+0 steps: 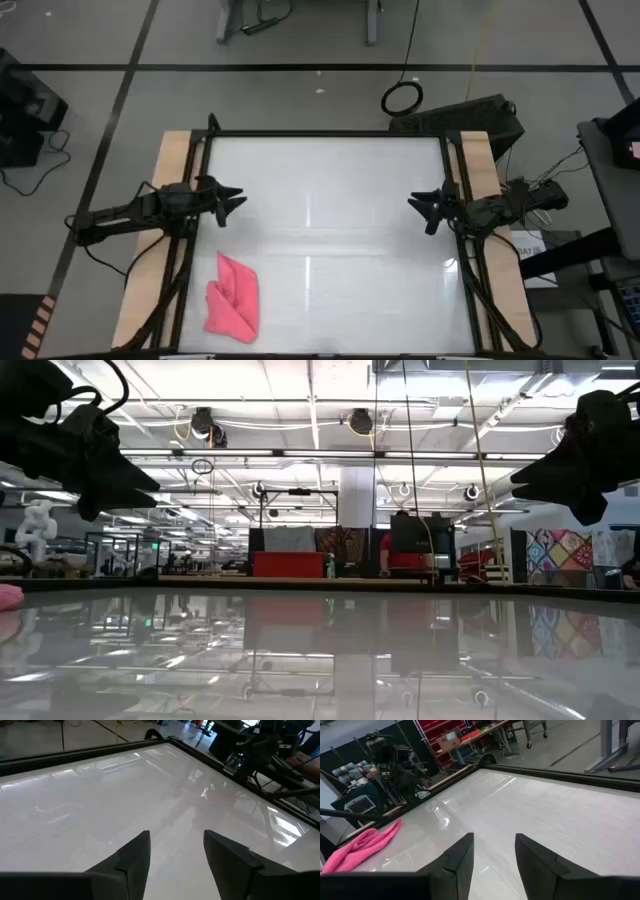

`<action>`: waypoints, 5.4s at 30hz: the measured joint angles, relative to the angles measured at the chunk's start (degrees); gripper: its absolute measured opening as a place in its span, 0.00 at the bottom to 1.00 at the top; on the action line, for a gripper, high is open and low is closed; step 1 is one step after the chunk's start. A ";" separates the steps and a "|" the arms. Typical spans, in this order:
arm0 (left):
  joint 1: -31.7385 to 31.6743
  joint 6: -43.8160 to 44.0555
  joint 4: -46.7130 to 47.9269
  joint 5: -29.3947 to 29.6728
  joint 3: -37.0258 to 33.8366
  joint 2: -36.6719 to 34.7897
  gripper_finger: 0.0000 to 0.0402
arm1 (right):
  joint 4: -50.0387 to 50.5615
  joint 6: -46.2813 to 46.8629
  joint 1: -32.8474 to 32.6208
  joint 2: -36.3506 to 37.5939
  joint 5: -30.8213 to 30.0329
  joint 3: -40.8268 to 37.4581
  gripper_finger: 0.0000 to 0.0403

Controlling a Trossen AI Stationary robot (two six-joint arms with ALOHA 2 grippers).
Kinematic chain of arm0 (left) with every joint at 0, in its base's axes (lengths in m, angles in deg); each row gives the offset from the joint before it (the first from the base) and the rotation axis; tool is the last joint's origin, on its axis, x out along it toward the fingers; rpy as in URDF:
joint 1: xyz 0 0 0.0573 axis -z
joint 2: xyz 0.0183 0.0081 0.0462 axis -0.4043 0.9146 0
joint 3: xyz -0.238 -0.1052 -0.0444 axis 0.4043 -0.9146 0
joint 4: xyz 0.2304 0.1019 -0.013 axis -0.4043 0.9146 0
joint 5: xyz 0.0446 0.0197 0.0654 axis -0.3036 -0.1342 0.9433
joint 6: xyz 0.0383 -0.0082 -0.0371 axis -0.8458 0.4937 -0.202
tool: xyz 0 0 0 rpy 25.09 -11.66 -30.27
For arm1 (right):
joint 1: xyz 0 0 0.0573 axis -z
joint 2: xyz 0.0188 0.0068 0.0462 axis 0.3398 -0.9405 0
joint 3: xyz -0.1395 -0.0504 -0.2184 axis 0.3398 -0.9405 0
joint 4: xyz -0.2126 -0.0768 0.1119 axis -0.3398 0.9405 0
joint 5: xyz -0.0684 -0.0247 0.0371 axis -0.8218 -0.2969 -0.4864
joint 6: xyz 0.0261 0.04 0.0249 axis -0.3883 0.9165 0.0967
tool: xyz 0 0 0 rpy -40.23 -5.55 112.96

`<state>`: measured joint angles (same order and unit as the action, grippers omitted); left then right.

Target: Roll towel

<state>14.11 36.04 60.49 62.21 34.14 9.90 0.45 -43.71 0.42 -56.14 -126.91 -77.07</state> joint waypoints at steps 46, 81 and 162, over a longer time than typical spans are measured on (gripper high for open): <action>0.01 0.01 0.01 0.00 0.02 0.00 0.47 | -0.02 0.00 0.01 0.01 0.02 -0.01 0.33; 0.01 0.01 0.01 0.01 0.01 0.00 0.47 | -0.02 -0.01 0.00 0.01 0.00 -0.02 0.33; 19.58 9.15 4.64 -24.86 15.60 43.71 0.47 | 0.00 0.01 0.00 0.01 0.00 0.00 0.33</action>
<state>33.69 45.19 65.13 37.35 49.74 53.62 0.45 -43.69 0.42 -56.13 -126.91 -77.07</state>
